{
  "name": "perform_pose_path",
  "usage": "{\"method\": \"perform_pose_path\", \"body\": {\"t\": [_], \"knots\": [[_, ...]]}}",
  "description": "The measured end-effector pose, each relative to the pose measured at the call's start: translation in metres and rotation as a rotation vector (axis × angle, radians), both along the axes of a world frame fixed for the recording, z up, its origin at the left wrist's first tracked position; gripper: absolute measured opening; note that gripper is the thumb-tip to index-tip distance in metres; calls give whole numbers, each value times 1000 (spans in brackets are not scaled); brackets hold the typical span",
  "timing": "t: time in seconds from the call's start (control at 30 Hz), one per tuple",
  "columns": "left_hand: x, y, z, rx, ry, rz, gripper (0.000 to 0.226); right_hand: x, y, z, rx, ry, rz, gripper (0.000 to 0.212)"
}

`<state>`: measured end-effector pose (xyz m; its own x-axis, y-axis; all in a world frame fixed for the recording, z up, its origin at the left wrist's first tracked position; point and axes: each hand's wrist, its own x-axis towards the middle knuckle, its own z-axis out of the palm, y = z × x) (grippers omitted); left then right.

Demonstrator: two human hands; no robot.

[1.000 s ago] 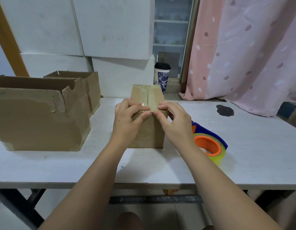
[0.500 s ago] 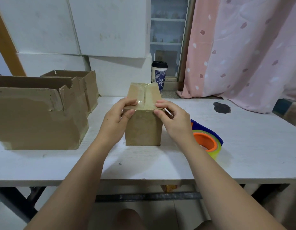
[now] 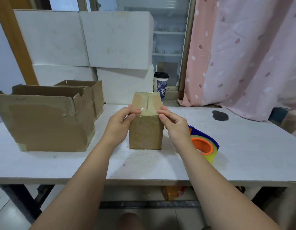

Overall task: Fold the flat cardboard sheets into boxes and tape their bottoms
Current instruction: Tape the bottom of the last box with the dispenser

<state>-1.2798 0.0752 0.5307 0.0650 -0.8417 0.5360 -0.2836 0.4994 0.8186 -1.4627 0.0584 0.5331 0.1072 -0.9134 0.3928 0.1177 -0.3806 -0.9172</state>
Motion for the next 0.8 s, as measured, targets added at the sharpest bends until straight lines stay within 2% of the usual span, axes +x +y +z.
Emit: {"method": "perform_pose_path", "body": {"t": [0.1,0.2,0.27,0.33,0.4,0.43,0.53,0.57,0.63,0.7,0.8], "knots": [[1,2,5,50,31,-18,37,5,8,4,68,-28,-1,19],[4,10,8,106,189,-94,29,11,16,4,176,-102,52,27],[1,17,6,106,367,-33,24,16,19,0,264,-70,15,42],[-5,24,1,125,468,89,25,25,25,-5,340,-43,-39,43],[-9,30,-1,199,463,168,21,36,35,-8,370,4,-82,33],[-10,33,0,248,455,193,21,41,41,-8,396,0,-72,34],[-10,42,10,279,425,243,22,51,48,-3,483,-146,3,43],[-11,45,13,259,380,273,29,52,50,0,488,-199,-2,43],[-14,53,20,195,308,303,43,52,55,3,416,-231,-74,34],[-18,61,27,135,240,330,51,51,61,3,215,-154,-167,29],[-25,73,41,92,225,369,54,49,68,3,-120,-5,-248,50]]}}
